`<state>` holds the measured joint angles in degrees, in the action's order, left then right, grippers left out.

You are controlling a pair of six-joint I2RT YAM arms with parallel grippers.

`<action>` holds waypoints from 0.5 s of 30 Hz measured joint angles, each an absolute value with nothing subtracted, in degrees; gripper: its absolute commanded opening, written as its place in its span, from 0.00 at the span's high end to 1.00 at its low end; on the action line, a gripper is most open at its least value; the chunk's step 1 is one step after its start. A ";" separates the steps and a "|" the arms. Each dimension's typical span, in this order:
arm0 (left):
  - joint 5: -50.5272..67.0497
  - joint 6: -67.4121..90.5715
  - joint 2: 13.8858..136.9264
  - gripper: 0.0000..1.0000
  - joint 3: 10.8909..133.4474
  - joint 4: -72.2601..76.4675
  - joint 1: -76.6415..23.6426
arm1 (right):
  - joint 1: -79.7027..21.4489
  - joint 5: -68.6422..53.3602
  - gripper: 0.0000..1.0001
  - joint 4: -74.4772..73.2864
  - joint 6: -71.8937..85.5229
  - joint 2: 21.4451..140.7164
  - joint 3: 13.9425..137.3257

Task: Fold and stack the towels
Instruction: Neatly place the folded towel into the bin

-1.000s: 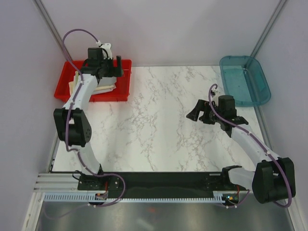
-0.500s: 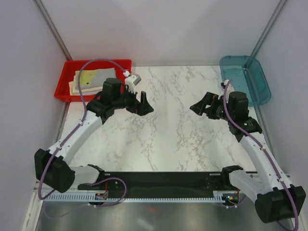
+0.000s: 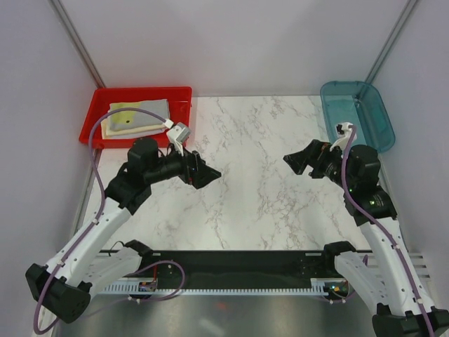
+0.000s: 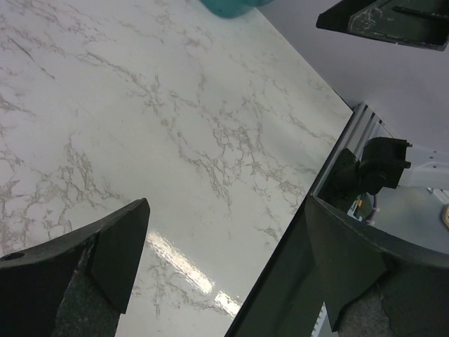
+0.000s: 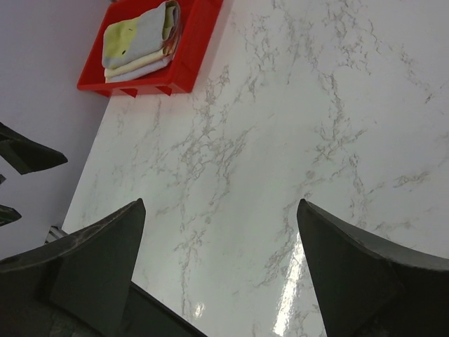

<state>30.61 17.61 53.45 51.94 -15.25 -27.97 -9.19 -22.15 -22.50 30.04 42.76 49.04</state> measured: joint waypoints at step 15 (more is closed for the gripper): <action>31.22 20.21 50.50 0.00 51.86 -13.21 -27.97 | -9.19 -20.84 0.02 -25.56 28.62 42.78 50.15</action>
